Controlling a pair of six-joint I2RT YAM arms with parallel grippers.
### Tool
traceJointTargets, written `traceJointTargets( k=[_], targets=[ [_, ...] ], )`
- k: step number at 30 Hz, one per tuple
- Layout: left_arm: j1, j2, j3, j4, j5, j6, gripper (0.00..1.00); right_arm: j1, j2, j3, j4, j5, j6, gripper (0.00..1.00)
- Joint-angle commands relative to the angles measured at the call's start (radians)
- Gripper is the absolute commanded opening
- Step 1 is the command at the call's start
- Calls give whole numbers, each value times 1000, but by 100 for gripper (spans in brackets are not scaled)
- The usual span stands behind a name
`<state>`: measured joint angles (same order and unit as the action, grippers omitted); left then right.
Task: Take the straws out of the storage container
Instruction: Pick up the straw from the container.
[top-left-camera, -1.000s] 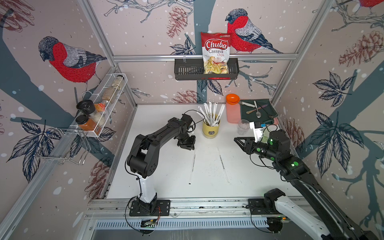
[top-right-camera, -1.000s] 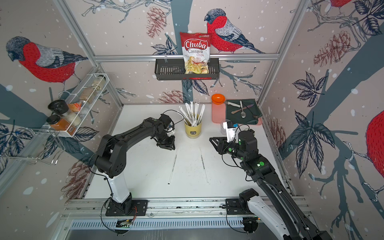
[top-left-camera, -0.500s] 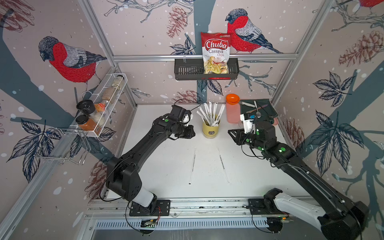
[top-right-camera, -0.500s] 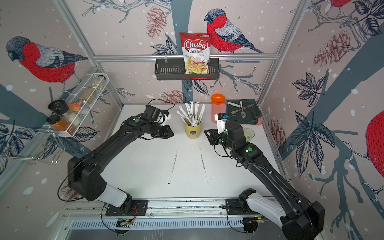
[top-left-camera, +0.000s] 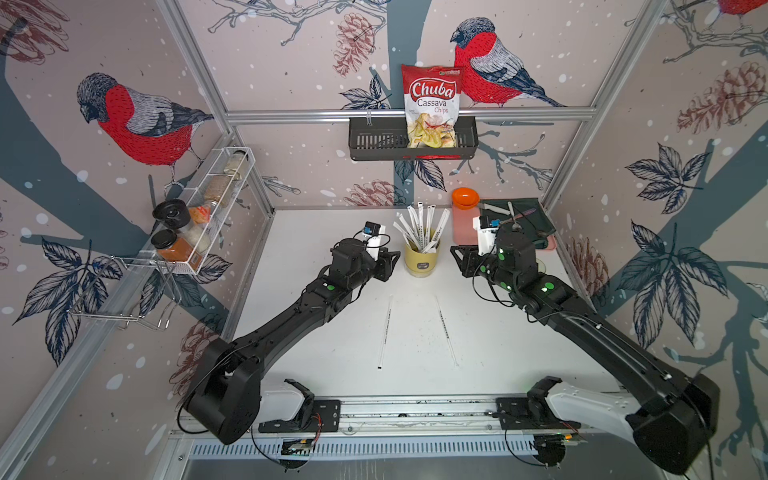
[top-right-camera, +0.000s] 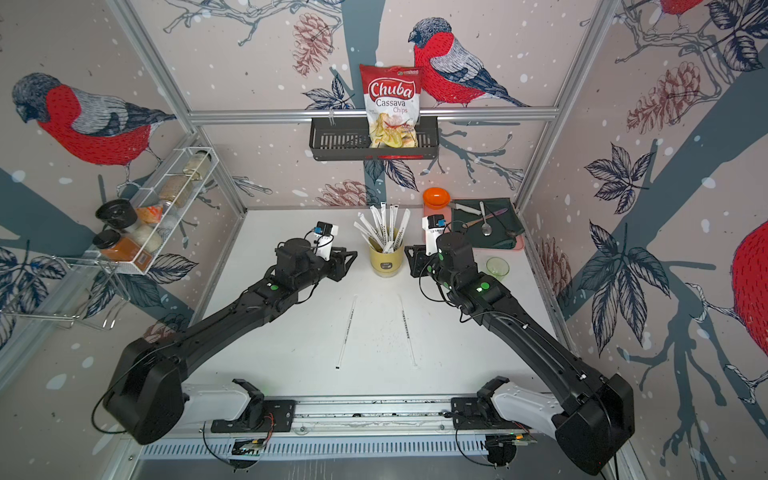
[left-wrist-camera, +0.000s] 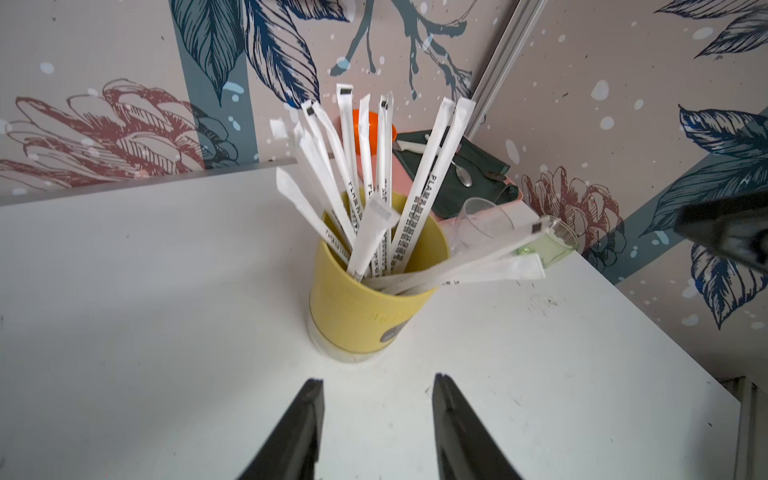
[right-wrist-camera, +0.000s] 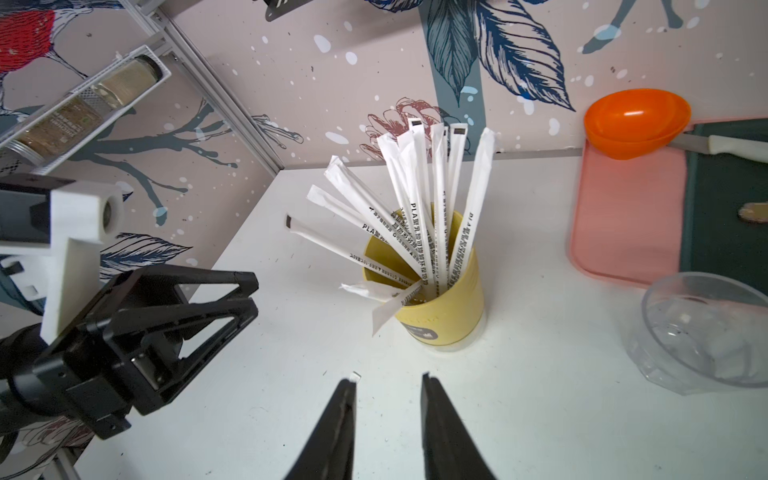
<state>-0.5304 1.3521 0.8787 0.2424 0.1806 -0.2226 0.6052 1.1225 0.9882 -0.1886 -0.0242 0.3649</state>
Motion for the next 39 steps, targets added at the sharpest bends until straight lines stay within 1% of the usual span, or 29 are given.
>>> traceJointTargets(
  k=[1, 5, 10, 12, 19, 24, 26, 30, 34, 36, 39],
  targets=[
    [-2, 65, 44, 164, -23, 29, 42, -5, -16, -9, 11, 36, -9, 31],
    [-2, 139, 108, 162, 25, 31, 36, -13, -28, -20, 3, 41, -12, 31],
    [-3, 194, 114, 188, 46, 26, 35, -34, -27, -30, 9, 17, -16, 31],
    [-3, 220, 154, 179, 54, 21, 33, -40, -30, -36, 14, 8, -17, 31],
    [-5, 301, 219, 159, 13, 24, 32, -57, -38, -48, 14, -10, -18, 31],
    [-4, 345, 267, 115, 20, 32, 23, -69, -49, -50, 13, -12, -23, 31],
    [-5, 350, 269, 111, 25, 31, 17, -76, -46, -51, 15, -19, -22, 31],
    [-5, 341, 266, 101, 19, 29, 13, -76, -38, -47, 19, -32, -18, 31],
    [-4, 323, 283, 62, 6, 33, 12, -76, -39, -46, 20, -35, -18, 31],
    [-5, 314, 308, 21, -5, 36, 10, -76, -42, -46, 17, -36, -17, 31],
    [-5, 301, 341, -37, -27, 47, 10, -77, -49, -50, 17, -38, -12, 31]
  ],
)
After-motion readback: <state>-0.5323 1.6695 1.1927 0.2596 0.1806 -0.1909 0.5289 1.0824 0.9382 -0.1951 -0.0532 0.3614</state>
